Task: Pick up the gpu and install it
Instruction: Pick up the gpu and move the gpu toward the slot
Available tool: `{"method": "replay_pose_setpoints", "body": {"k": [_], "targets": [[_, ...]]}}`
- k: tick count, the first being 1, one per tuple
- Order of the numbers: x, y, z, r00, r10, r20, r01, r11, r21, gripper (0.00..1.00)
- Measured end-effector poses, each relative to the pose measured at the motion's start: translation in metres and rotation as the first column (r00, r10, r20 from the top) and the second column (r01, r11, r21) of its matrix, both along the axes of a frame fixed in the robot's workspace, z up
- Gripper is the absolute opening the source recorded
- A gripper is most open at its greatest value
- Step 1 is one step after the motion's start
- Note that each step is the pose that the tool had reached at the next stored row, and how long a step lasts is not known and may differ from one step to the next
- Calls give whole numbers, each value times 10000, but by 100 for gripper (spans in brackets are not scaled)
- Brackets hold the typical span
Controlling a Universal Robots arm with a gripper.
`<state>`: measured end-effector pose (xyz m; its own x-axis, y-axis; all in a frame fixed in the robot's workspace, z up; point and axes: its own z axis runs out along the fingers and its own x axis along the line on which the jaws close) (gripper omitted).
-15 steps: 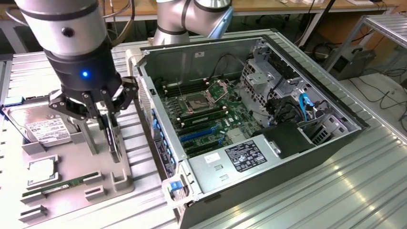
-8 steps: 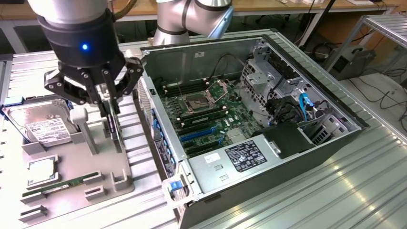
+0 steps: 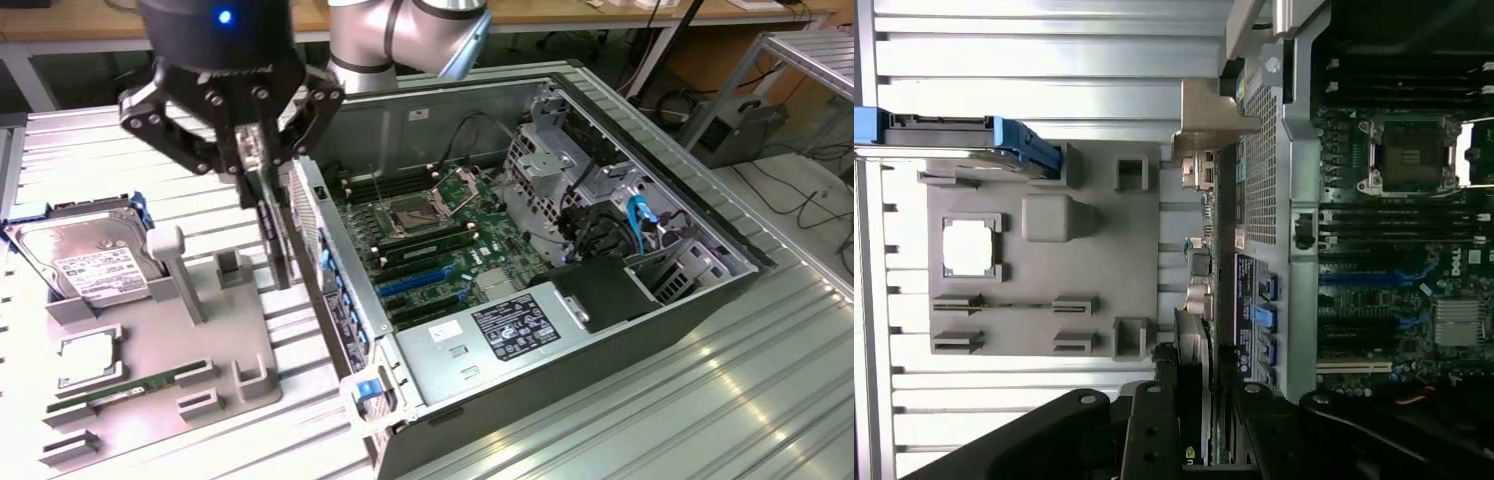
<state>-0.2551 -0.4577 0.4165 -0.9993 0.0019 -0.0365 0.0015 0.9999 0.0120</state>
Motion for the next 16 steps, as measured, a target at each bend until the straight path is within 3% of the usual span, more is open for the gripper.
{"method": "replay_pose_setpoints", "body": {"k": [3, 5, 12, 16], "targets": [[151, -28, 149, 10000, -1, -55, 1, 10000, 0, 26], [325, -37, 203, 9999, -1, -104, 1, 10000, 0, 26], [707, -37, 196, 9999, -1, -152, 1, 10000, 1, 26], [951, -24, 103, 9999, 0, -158, 0, 10000, -22, 26]]}}
